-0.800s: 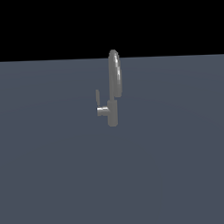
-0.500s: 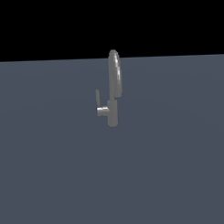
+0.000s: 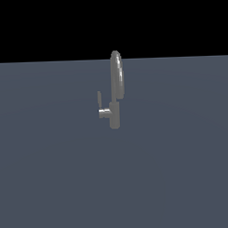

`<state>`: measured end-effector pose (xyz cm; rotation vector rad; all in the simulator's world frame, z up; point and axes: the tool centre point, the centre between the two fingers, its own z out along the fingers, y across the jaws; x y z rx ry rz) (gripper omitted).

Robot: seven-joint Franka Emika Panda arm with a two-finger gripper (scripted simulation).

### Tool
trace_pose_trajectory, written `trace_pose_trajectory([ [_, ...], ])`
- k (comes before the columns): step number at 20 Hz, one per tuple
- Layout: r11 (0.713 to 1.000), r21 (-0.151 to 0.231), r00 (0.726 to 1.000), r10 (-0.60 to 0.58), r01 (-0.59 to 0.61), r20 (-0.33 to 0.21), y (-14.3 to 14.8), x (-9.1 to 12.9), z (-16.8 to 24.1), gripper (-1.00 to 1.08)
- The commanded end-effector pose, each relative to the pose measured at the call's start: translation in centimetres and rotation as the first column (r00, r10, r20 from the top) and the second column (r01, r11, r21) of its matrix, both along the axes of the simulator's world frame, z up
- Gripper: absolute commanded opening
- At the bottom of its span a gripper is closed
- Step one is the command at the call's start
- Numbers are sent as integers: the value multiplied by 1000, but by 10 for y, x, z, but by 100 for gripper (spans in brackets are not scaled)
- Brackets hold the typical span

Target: Turn on the faucet by rotating a designated handle.

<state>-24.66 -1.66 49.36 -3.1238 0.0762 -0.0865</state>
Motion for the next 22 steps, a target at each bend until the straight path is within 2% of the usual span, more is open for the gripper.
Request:
trace_pose_trajectory([
  [1,1000,-3,1000,-8,8,7,1,0,2,-100],
  [7,998,-18,996,-64,65,55,7,2,17,-100],
  [13,985,-41,977,-160,167,142,20,6,41,-100],
  [17,965,-54,945,-241,258,220,35,11,61,-100],
  [22,924,-62,884,-338,377,322,58,19,83,-100],
])
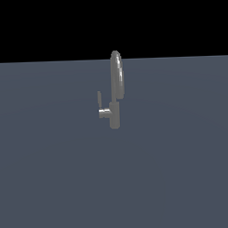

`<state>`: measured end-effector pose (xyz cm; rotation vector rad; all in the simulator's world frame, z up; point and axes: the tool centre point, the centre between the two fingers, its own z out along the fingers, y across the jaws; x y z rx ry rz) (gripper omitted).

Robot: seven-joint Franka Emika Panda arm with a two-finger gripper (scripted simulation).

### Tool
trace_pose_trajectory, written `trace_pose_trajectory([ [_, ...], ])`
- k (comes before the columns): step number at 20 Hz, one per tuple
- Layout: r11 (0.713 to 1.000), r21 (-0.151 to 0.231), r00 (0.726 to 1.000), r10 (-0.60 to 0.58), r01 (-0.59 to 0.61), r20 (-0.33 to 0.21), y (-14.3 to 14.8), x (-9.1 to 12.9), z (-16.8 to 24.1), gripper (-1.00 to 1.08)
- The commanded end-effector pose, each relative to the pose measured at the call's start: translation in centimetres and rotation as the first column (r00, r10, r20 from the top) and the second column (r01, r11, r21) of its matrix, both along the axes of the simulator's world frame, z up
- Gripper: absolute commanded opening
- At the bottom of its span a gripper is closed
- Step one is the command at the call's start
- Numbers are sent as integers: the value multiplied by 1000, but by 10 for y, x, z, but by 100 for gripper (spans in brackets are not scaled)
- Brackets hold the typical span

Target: Turn on the faucet by rotating a designated handle.

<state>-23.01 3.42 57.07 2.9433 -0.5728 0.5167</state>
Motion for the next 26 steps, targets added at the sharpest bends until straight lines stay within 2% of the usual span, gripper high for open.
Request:
trace_pose_trajectory([
  [1,998,-19,997,-58,59,50,13,5,10,-100],
  [6,984,-50,976,-163,171,141,40,18,21,-100],
  [11,959,-72,941,-254,276,225,68,38,23,-100],
  [19,901,-92,865,-373,424,335,108,81,3,-100],
  [26,838,-99,791,-459,537,404,131,129,-38,-100],
])
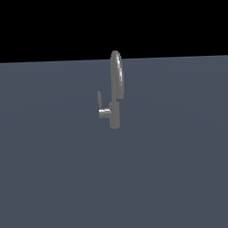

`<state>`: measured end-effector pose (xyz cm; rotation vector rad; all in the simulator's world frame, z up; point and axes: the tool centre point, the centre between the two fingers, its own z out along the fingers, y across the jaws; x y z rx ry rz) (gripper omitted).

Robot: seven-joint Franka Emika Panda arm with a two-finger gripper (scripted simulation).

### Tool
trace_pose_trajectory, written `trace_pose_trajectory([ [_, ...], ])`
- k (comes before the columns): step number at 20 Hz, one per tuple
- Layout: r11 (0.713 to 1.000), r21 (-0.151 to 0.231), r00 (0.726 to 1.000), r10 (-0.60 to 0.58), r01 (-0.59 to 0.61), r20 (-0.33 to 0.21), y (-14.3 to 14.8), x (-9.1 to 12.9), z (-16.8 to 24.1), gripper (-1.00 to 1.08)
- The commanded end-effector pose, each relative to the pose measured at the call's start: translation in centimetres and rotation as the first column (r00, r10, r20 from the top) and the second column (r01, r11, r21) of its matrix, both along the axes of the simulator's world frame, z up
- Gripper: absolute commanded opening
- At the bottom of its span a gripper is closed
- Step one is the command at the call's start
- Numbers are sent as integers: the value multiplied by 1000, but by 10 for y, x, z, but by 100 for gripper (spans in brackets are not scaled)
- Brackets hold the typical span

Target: Turn on the faucet by rotating a designated handle.

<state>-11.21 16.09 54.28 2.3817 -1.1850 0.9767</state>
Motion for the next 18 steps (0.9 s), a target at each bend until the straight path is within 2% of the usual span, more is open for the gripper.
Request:
trace_pose_trajectory([
  [1,999,-11,999,-43,43,20,6,19,-18,-100],
  [10,979,-36,978,-197,199,64,5,87,-107,-100],
  [18,939,-32,937,-340,343,74,-25,139,-212,-100],
])
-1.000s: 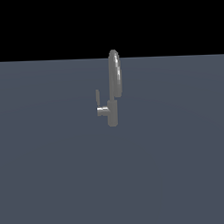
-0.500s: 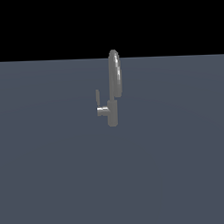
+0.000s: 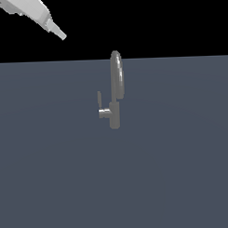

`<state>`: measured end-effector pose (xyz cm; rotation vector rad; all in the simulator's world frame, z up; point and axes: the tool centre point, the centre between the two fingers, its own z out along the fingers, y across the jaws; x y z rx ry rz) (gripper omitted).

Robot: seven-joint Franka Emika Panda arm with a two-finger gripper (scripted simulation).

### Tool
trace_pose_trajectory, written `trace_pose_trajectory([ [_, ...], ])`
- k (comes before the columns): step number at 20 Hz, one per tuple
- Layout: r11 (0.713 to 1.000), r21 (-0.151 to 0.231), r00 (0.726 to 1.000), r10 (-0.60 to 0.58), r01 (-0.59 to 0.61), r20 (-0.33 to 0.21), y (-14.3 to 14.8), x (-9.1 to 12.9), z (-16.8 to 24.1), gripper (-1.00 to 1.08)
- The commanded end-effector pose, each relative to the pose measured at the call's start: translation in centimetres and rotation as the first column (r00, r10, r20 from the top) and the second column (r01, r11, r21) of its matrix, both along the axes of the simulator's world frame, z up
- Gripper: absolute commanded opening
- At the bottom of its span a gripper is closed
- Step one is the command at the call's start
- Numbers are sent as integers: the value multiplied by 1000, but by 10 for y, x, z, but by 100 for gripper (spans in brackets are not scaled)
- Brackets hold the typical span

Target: Turn on the faucet by rotating a designated handle.

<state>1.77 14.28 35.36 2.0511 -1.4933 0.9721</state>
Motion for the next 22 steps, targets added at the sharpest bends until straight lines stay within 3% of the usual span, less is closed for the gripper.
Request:
trace_pose_trajectory([
  [1,999,6,999,-49,49,-1,-13,14,-37,-100],
  [12,974,37,974,-224,224,-12,-71,41,-162,-100],
  [22,961,49,962,-272,273,-18,-88,42,-195,-100],
])
